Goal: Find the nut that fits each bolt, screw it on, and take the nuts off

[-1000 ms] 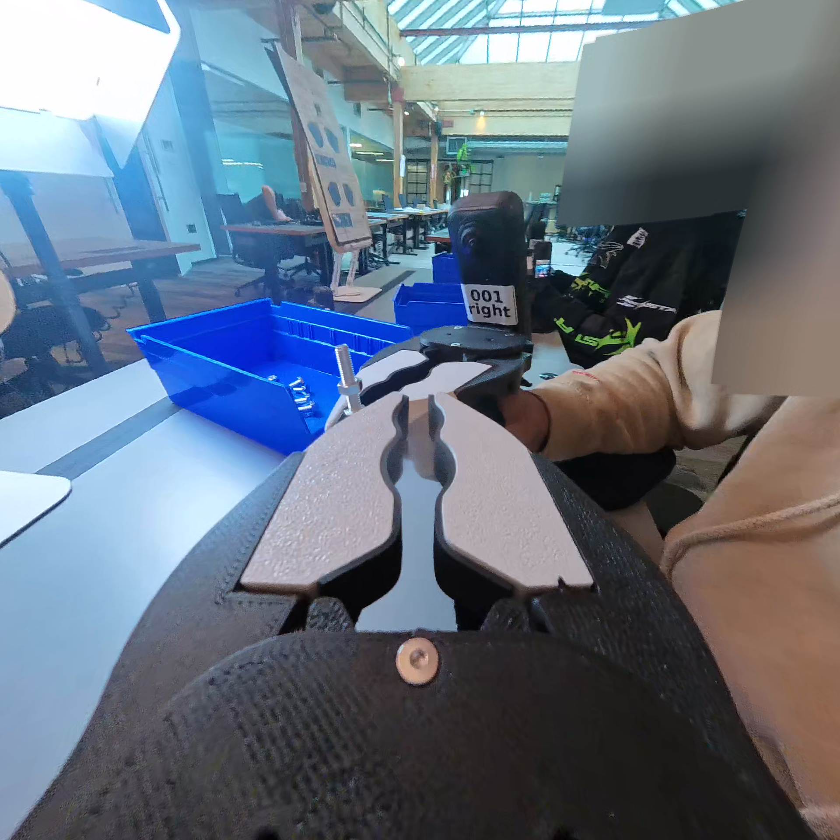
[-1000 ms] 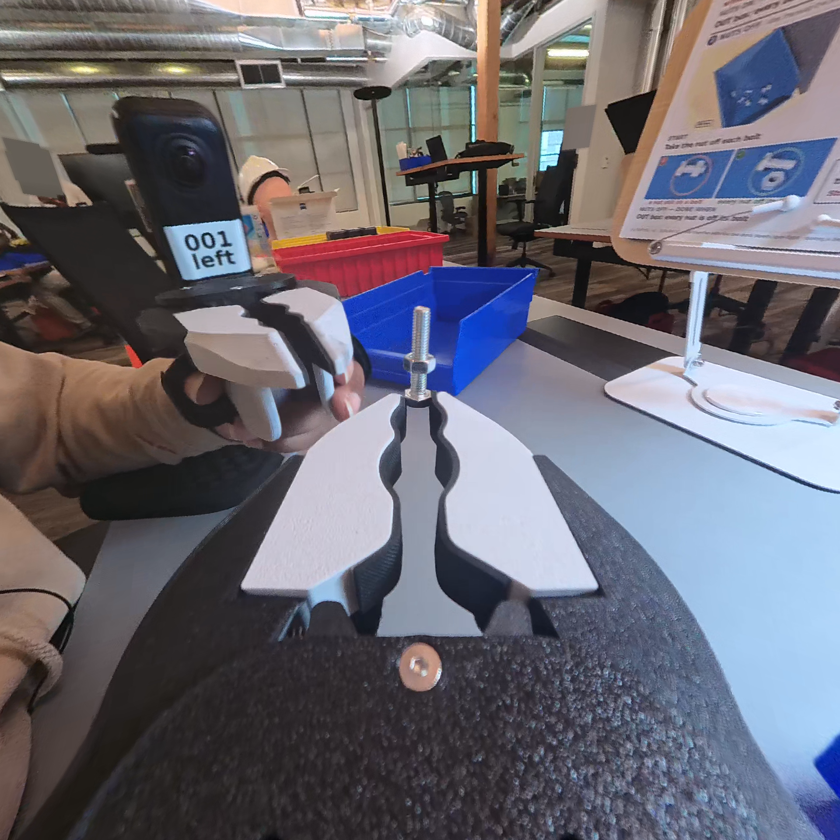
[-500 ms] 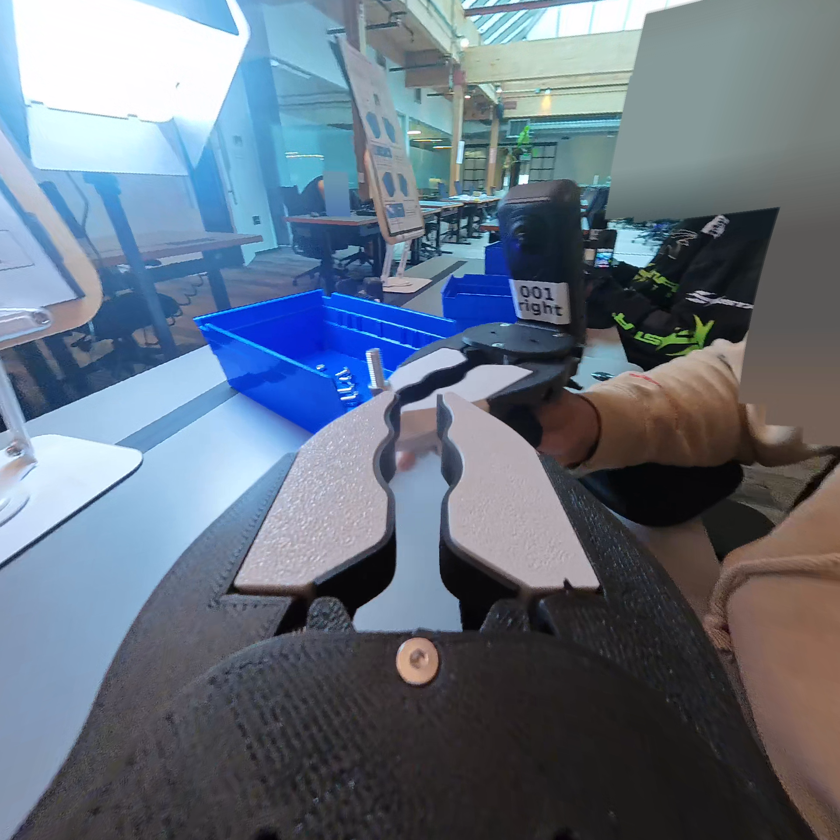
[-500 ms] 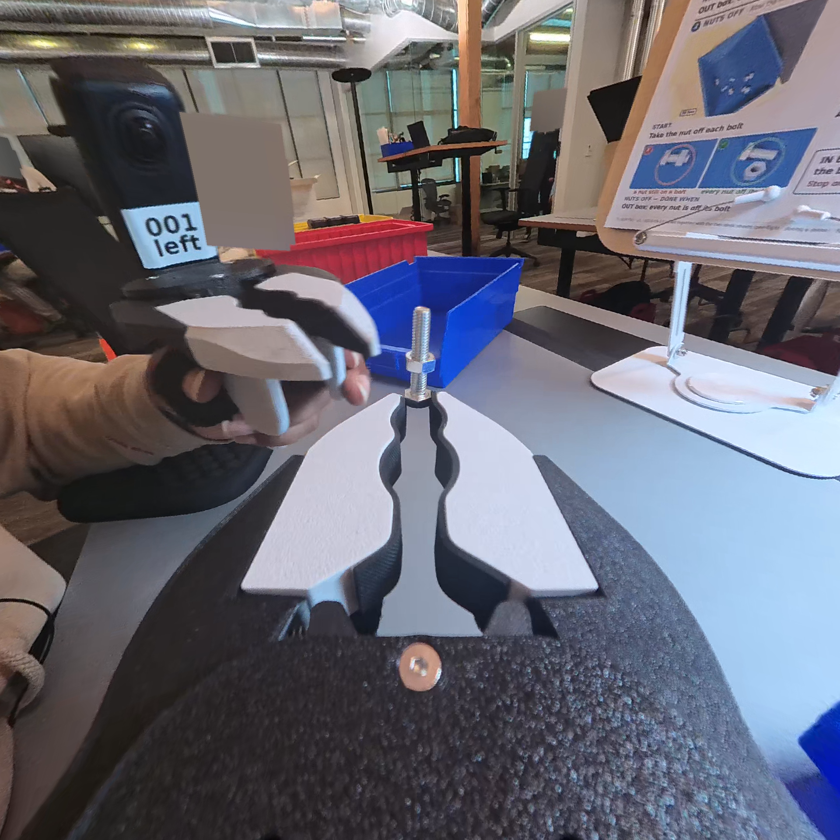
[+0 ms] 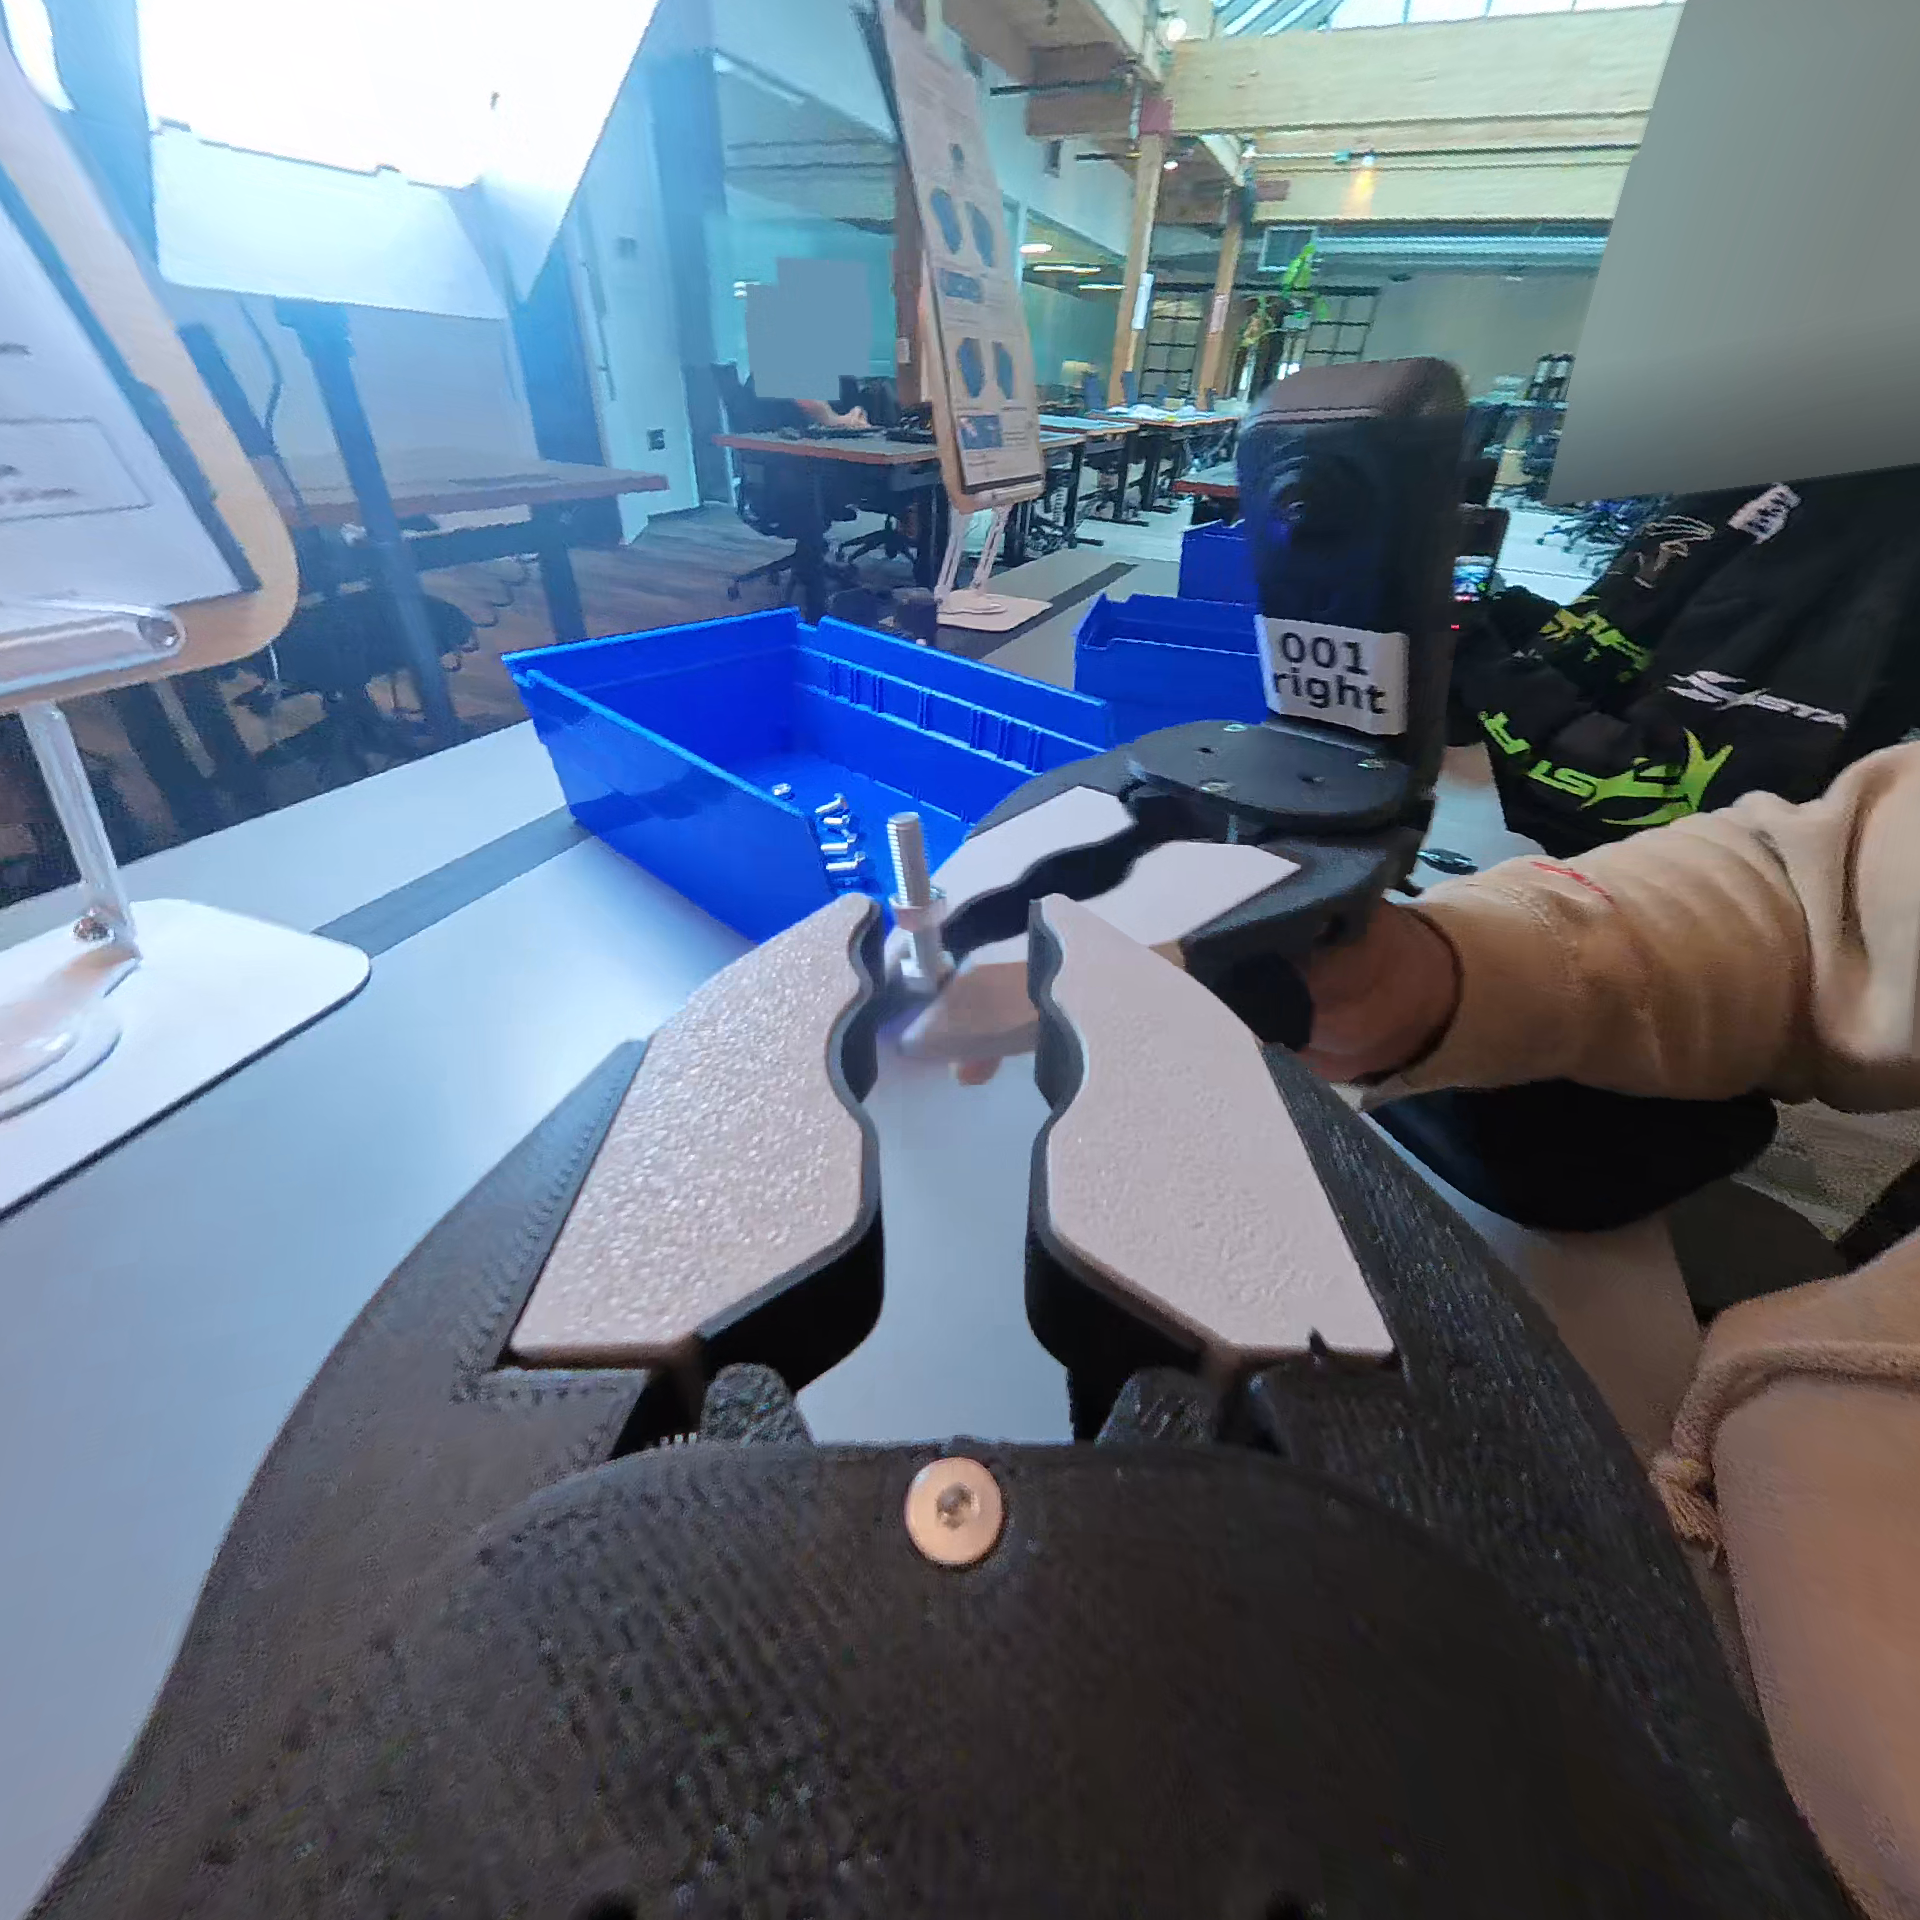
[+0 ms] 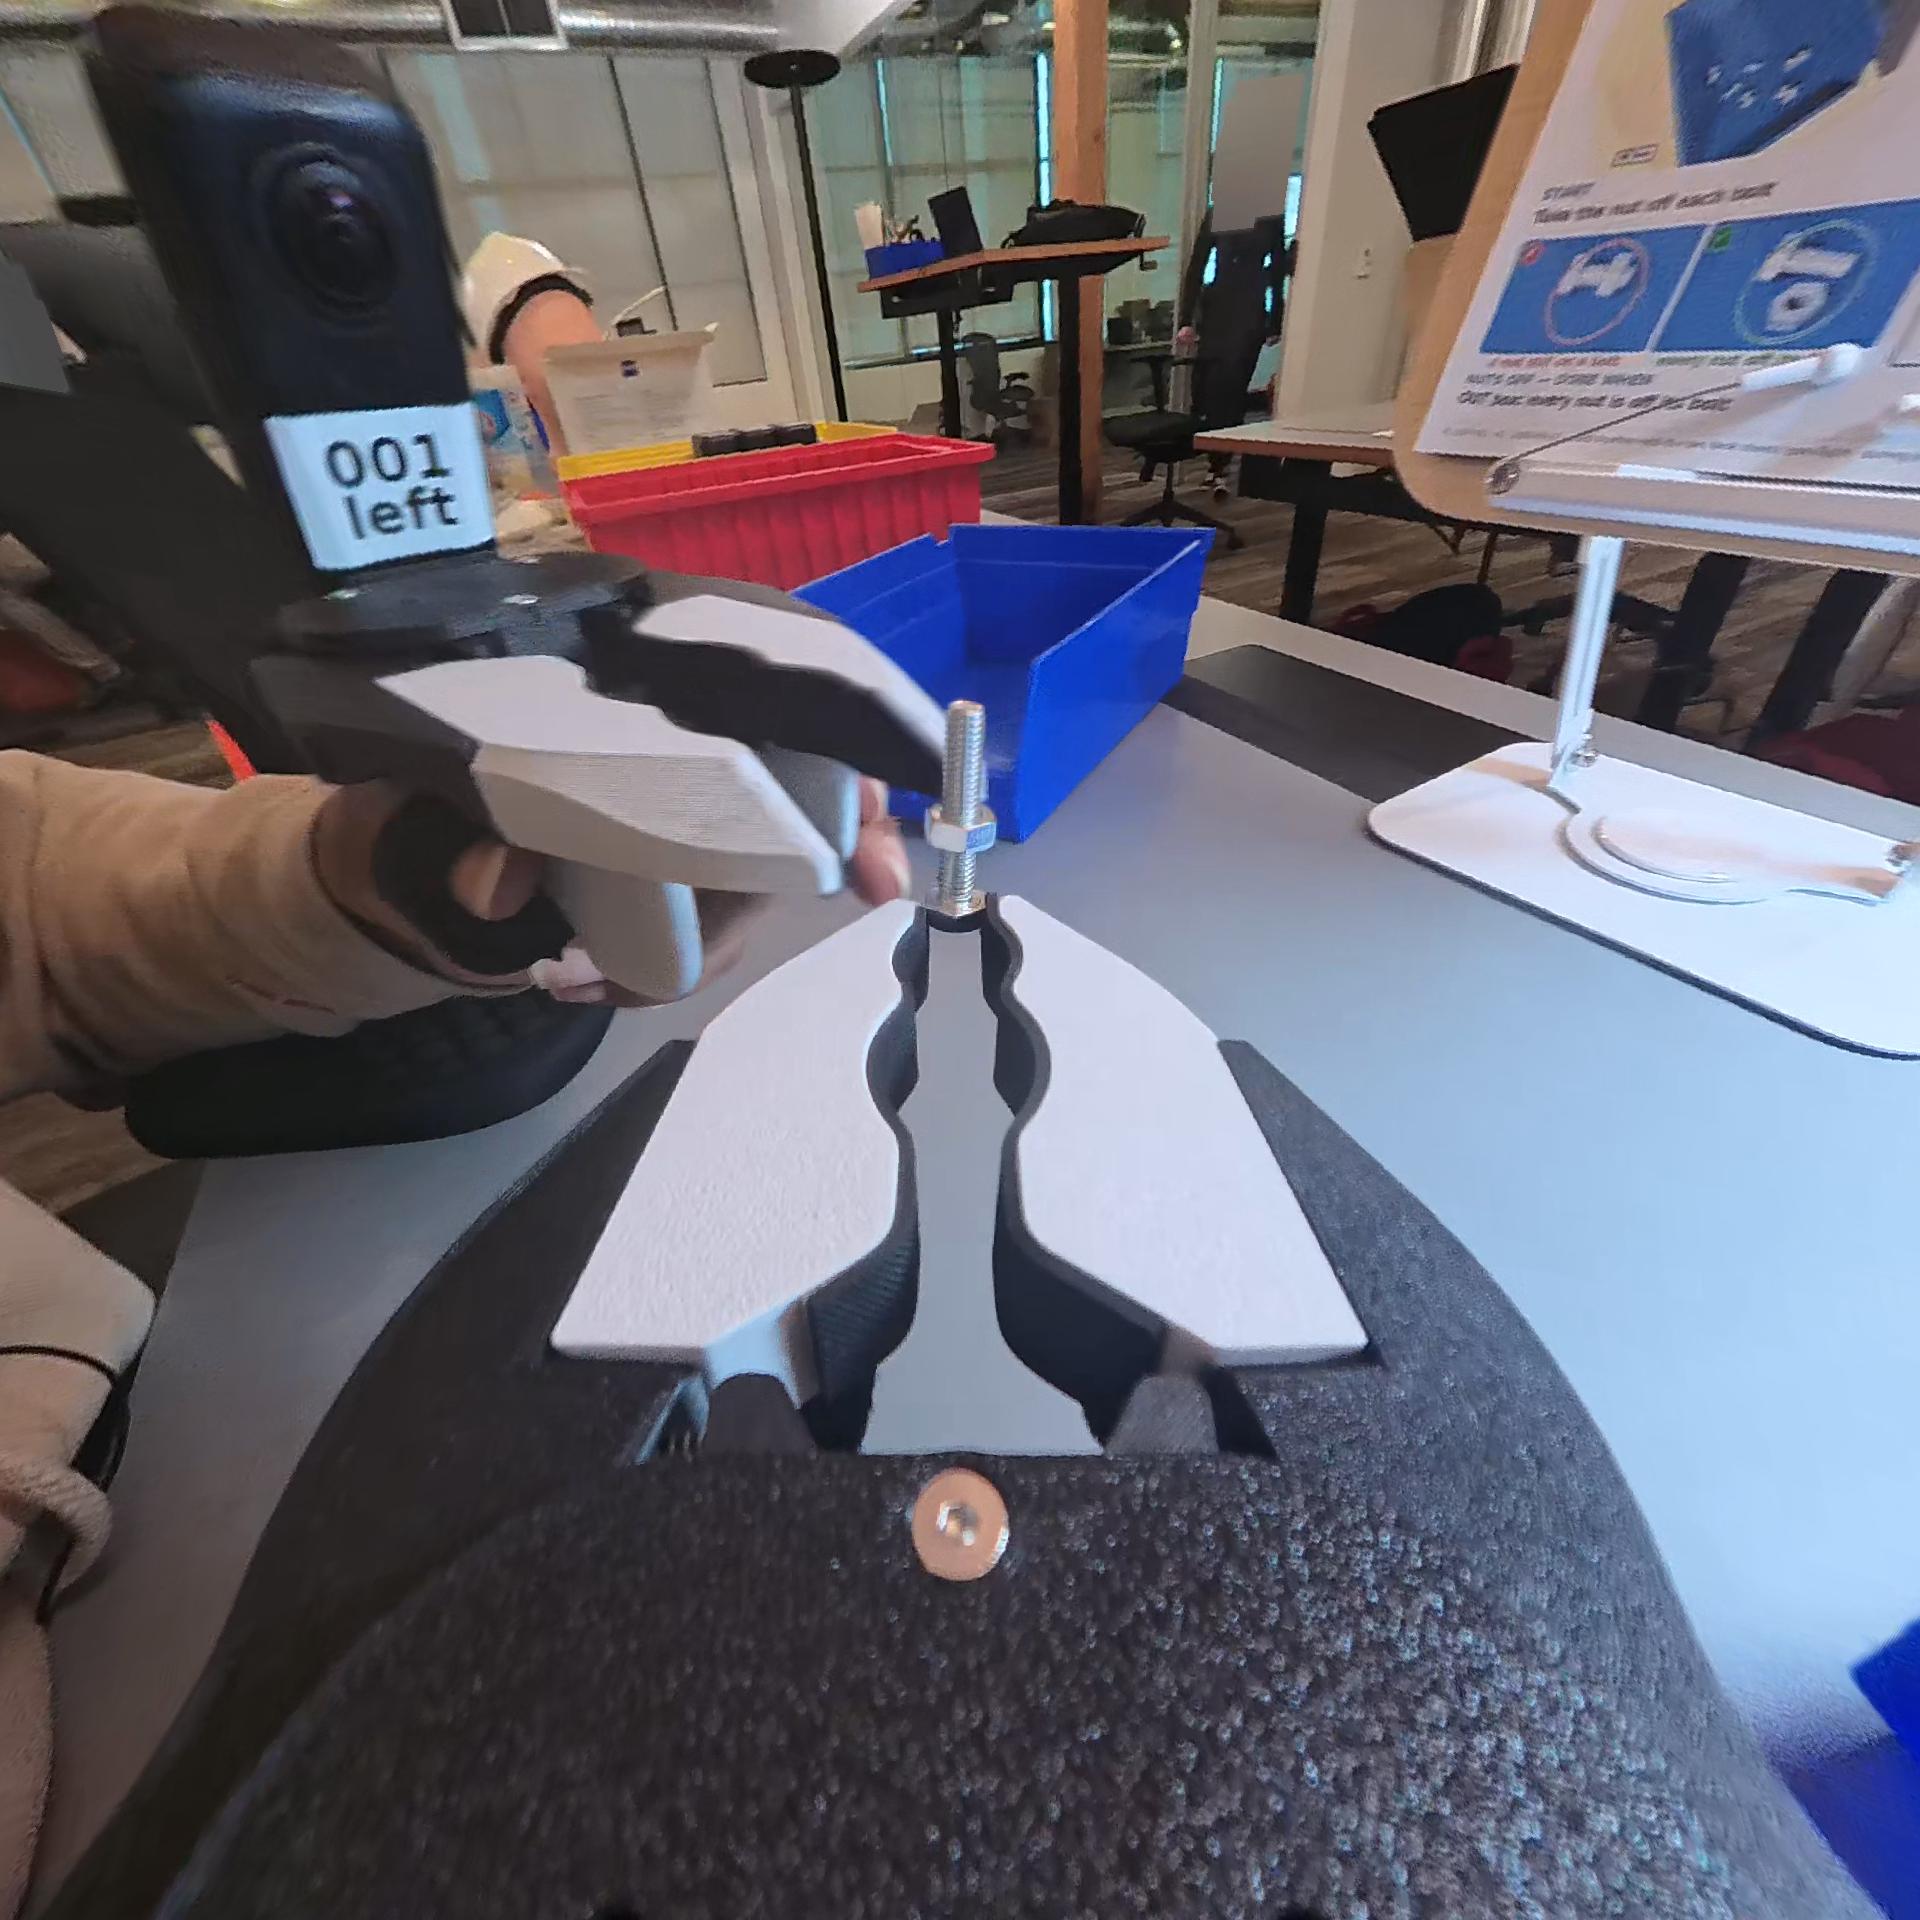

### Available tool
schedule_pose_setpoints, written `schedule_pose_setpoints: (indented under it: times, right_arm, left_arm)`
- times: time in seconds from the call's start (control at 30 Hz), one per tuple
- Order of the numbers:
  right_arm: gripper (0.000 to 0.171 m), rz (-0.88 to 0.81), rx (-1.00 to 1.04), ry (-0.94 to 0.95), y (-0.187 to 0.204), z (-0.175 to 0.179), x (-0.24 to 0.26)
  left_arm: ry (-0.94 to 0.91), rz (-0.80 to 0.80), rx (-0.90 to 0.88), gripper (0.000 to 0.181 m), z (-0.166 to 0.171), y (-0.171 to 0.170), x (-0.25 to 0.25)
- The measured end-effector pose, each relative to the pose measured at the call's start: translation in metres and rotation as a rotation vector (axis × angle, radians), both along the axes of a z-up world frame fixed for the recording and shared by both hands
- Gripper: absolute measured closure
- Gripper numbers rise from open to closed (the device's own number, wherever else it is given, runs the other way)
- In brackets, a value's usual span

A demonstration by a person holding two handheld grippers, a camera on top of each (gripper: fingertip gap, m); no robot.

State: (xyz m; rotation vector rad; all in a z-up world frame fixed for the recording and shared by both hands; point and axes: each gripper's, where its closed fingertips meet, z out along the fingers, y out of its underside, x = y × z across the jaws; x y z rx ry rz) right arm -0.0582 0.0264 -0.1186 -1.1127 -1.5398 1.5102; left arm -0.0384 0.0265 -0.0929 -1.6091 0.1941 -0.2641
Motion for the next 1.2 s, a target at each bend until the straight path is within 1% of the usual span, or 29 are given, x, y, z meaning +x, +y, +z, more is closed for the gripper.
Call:
schedule_pose_setpoints:
  times: [0.03, 0.1, 0.13, 0.17, 0.2, 0.3, 0.4, 0.43, 0.47, 0.53, 0.57, 0.63, 0.73, 0.87, 0.9, 1.0, 1.03, 1.13, 1.2]
  right_arm:
    - [0.162, 0.011, 0.009, -0.004, -0.004, -0.001, 0.0]
    - [0.162, 0.018, 0.023, -0.012, -0.007, -0.004, 0.0]
    - [0.162, 0.015, 0.023, -0.015, -0.006, -0.004, 0.0]
    - [0.162, 0.003, 0.021, -0.017, -0.003, -0.004, -0.001]
    - [0.162, -0.013, 0.016, -0.021, 0.001, -0.004, -0.001]
    - [0.162, -0.029, 0.003, -0.026, 0.008, -0.003, -0.002]
    - [0.162, -0.005, 0.016, -0.026, 0.0, -0.004, -0.001]
    - [0.162, 0.006, 0.021, -0.026, -0.003, -0.005, -0.001]
    - [0.162, 0.013, 0.028, -0.026, -0.006, -0.005, -0.001]
    - [0.162, 0.017, 0.034, -0.027, -0.007, -0.006, -0.001]
    - [0.162, 0.011, 0.033, -0.028, -0.006, -0.006, -0.001]
    - [0.162, -0.014, 0.021, -0.027, 0.001, -0.005, -0.002]
    - [0.162, -0.022, 0.01, -0.024, 0.006, -0.003, -0.001]
    - [0.162, 0.015, 0.024, -0.026, -0.006, -0.004, 0.0]
    - [0.162, 0.021, 0.027, -0.026, -0.008, -0.005, 0.0]
    - [0.162, 0.009, 0.022, -0.026, -0.004, -0.003, 0.0]
    - [0.162, -0.005, 0.015, -0.027, 0.0, -0.002, -0.001]
    - [0.162, -0.024, 0.002, -0.026, 0.008, 0.0, 0.0]
    - [0.162, -0.013, 0.008, -0.027, 0.004, -0.001, 0.0]
  left_arm:
    - [-0.014, -0.001, -0.012, 0.151, -0.002, 0.001, -0.001]
    - [-0.027, -0.032, -0.018, 0.154, -0.003, 0.0, 0.003]
    - [-0.023, -0.039, -0.017, 0.151, -0.003, -0.001, 0.005]
    - [-0.01, -0.047, -0.014, 0.158, -0.002, -0.002, 0.006]
    - [-0.004, -0.085, -0.002, 0.174, 0.001, -0.006, 0.011]
    - [0.008, -0.064, 0.011, 0.169, 0.004, -0.007, 0.009]
    - [-0.023, -0.005, -0.007, 0.16, 0.0, -0.001, -0.002]
    - [-0.038, 0.004, -0.021, 0.154, -0.003, 0.001, -0.005]
    - [-0.049, -0.004, -0.027, 0.151, -0.004, 0.002, -0.004]
    - [-0.052, -0.044, -0.033, 0.155, -0.005, 0.0, 0.002]
    - [-0.045, -0.047, -0.032, 0.153, -0.005, -0.001, 0.004]
    - [-0.03, -0.094, -0.007, 0.176, 0.001, -0.007, 0.009]
    - [-0.018, -0.059, 0.008, 0.169, 0.003, -0.006, 0.005]
    - [-0.049, -0.01, -0.014, 0.152, -0.003, 0.001, -0.004]
    - [-0.048, -0.013, -0.017, 0.151, -0.005, 0.002, -0.004]
    - [-0.037, -0.059, -0.022, 0.163, -0.005, -0.002, 0.004]
    - [-0.026, -0.09, -0.02, 0.179, -0.004, -0.005, 0.008]
    - [0.0, -0.077, -0.002, 0.175, -0.003, -0.006, 0.007]
    - [-0.006, -0.048, -0.002, 0.167, -0.005, -0.003, 0.002]
